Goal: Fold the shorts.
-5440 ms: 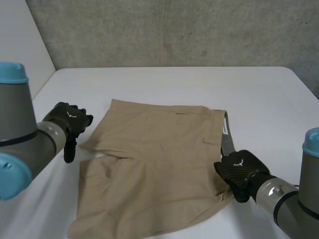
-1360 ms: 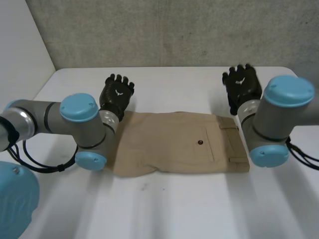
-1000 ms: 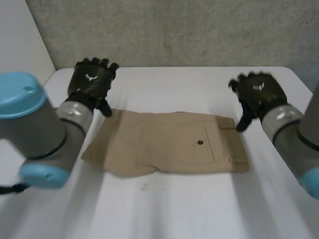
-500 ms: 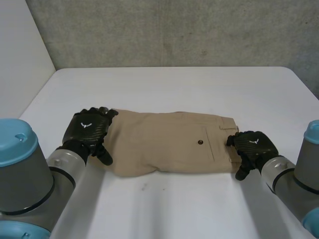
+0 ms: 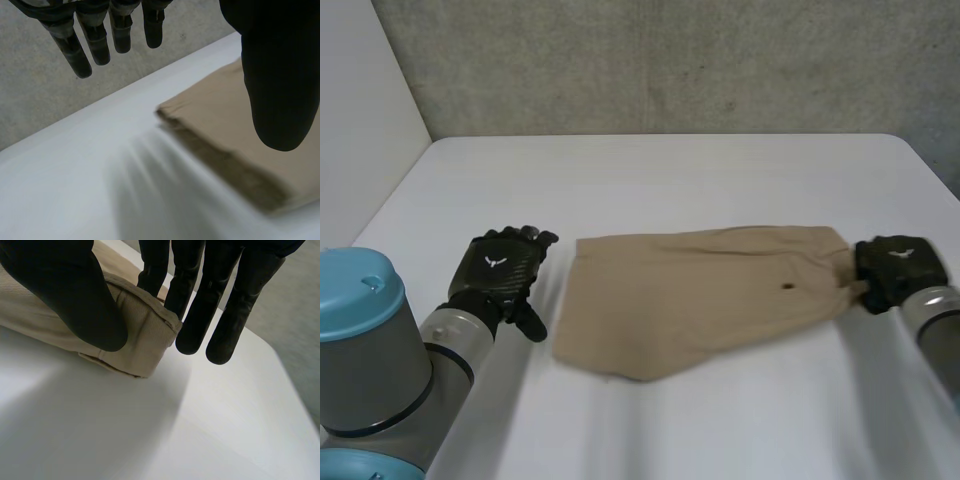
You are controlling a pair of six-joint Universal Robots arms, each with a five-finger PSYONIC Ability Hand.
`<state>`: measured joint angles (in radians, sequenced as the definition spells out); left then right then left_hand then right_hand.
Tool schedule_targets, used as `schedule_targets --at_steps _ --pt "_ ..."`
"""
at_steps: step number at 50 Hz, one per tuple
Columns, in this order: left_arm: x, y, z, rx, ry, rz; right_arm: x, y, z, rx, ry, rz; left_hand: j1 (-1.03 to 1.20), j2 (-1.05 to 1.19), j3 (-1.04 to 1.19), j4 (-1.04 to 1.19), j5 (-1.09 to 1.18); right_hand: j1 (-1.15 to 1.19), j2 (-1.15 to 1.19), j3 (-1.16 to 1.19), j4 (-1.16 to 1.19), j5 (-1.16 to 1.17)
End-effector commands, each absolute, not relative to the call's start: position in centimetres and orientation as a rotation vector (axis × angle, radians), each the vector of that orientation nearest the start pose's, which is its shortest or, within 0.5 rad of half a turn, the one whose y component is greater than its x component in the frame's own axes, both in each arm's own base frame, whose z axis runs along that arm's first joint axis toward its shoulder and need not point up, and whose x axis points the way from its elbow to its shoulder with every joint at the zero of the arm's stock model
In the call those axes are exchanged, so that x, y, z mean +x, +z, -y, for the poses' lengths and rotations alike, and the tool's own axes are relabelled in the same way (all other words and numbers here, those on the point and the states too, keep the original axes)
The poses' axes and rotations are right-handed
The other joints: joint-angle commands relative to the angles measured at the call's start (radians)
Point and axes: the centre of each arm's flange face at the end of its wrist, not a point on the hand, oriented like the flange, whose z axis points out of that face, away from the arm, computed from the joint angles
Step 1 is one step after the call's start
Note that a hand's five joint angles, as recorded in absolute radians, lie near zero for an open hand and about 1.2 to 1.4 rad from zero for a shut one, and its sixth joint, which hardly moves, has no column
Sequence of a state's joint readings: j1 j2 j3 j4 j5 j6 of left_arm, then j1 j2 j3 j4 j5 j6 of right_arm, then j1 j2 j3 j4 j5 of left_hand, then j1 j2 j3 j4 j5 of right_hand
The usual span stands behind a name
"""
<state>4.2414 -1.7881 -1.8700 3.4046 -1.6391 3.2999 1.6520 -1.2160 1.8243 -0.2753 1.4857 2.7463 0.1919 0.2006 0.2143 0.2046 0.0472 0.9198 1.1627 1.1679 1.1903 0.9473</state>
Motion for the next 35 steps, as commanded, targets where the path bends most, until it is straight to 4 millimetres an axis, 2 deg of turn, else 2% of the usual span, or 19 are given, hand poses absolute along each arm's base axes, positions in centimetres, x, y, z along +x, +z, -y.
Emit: schedule_targets --at_steps 1,4,5,8,9,12,13,16,17,20,21,23,24,25,26,28,29,30,35 --pt "-24.7 18.2 21.6 0.725 -2.006 -2.485 11.8 16.9 32.9 -0.766 -1.934 -2.701 -0.017 -0.026 -0.04 -0.03 -0.047 0.476 0.234 0.228 0.206 0.274" --pt "-24.7 18.2 21.6 0.725 -2.006 -2.485 12.8 17.6 32.9 -0.845 -1.961 -2.658 -0.017 -0.026 -0.04 -0.03 -0.047 0.476 0.234 0.228 0.206 0.274" --pt "-24.7 18.1 21.6 0.723 -2.003 -2.485 14.5 18.5 32.5 -0.908 -1.996 -2.588 -0.017 -0.026 -0.04 -0.03 -0.047 0.476 0.234 0.228 0.206 0.274" --pt "-24.7 18.1 21.5 0.726 -2.002 -2.487 17.4 20.0 32.0 -0.985 -2.058 -2.458 -0.017 -0.026 -0.04 -0.03 -0.047 0.476 0.234 0.228 0.206 0.274" --pt "-24.7 18.1 21.5 0.724 -2.001 -2.486 19.2 20.9 31.4 -1.034 -2.08 -2.375 -0.017 -0.026 -0.04 -0.03 -0.047 0.476 0.234 0.228 0.206 0.274" --pt "-24.7 18.1 21.5 0.724 -2.001 -2.486 22.0 21.9 30.0 -1.114 -2.098 -2.245 -0.017 -0.026 -0.04 -0.03 -0.047 0.476 0.234 0.228 0.206 0.274" --pt "-24.7 18.1 21.4 0.725 -1.999 -2.487 24.0 22.4 28.8 -1.166 -2.106 -2.149 -0.017 -0.026 -0.04 -0.03 -0.047 0.476 0.234 0.228 0.206 0.274" --pt "-24.7 18.1 21.4 0.728 -1.997 -2.489 27.9 22.5 25.9 -1.284 -2.07 -1.98 -0.017 -0.026 -0.04 -0.03 -0.047 0.476 0.234 0.228 0.206 0.274" --pt "-24.7 18.1 21.4 0.727 -1.999 -2.487 30.5 22.1 23.7 -1.366 -2.027 -1.845 -0.017 -0.026 -0.04 -0.03 -0.047 0.476 0.234 0.228 0.206 0.274" --pt "-24.7 18.0 21.4 0.728 -1.995 -2.49 33.4 20.2 20.8 -1.484 -1.914 -1.698 -0.017 -0.026 -0.04 -0.03 -0.047 0.476 0.234 0.228 0.206 0.274" --pt "-24.7 18.1 21.4 0.728 -1.997 -2.489 34.6 19.0 19.1 -1.551 -1.844 -1.621 -0.017 -0.026 -0.04 -0.03 -0.047 0.476 0.234 0.228 0.206 0.274" --pt "-24.7 18.0 21.4 0.728 -1.995 -2.49 35.5 17.7 17.4 -1.611 -1.763 -1.558 -0.017 -0.026 -0.04 -0.03 -0.047 0.476 0.234 0.228 0.206 0.274" --pt "-24.8 18.1 21.3 0.73 -1.998 -2.489 35.8 17.1 16.8 -1.635 -1.727 -1.534 -0.017 -0.026 -0.04 -0.03 -0.047 0.405 0.162 0.157 0.134 0.203" --pt "-24.8 18.1 21.3 0.732 -1.996 -2.491 36.1 16.1 15.6 -1.677 -1.666 -1.491 -0.017 -0.026 -0.04 -0.03 -0.047 0.128 -0.115 -0.12 -0.143 -0.074" --pt "-24.8 18.0 21.3 0.733 -1.994 -2.492 36.3 15.8 15.1 -1.69 -1.645 -1.475 -0.017 -0.026 -0.04 -0.03 -0.047 -0.02 -0.263 -0.268 -0.291 -0.222" --pt "-24.8 18.0 21.3 0.735 -1.995 -2.492 36.3 15.4 14.7 -1.707 -1.63 -1.454 -0.017 -0.026 -0.04 -0.03 -0.047 -0.299 -0.542 -0.547 -0.57 -0.501" --pt "-24.8 18.1 21.3 0.734 -1.999 -2.489 36.3 15.6 14.7 -1.708 -1.638 -1.448 -0.017 -0.026 -0.04 -0.03 -0.047 -0.568 -0.811 -0.816 -0.838 -0.77" --pt "-24.9 18.1 21.3 0.736 -1.999 -2.49 36.4 15.8 14.9 -1.703 -1.647 -1.449 -0.017 -0.026 -0.04 -0.03 -0.047 -0.701 -0.944 -0.949 -0.972 -0.903" --pt "-25.1 18.6 21.5 0.735 -2.023 -2.477 36.0 18.3 15.5 -1.589 -1.713 -1.488 -0.017 -0.026 -0.04 -0.03 -0.047 -0.745 -0.988 -0.993 -1.016 -0.947"
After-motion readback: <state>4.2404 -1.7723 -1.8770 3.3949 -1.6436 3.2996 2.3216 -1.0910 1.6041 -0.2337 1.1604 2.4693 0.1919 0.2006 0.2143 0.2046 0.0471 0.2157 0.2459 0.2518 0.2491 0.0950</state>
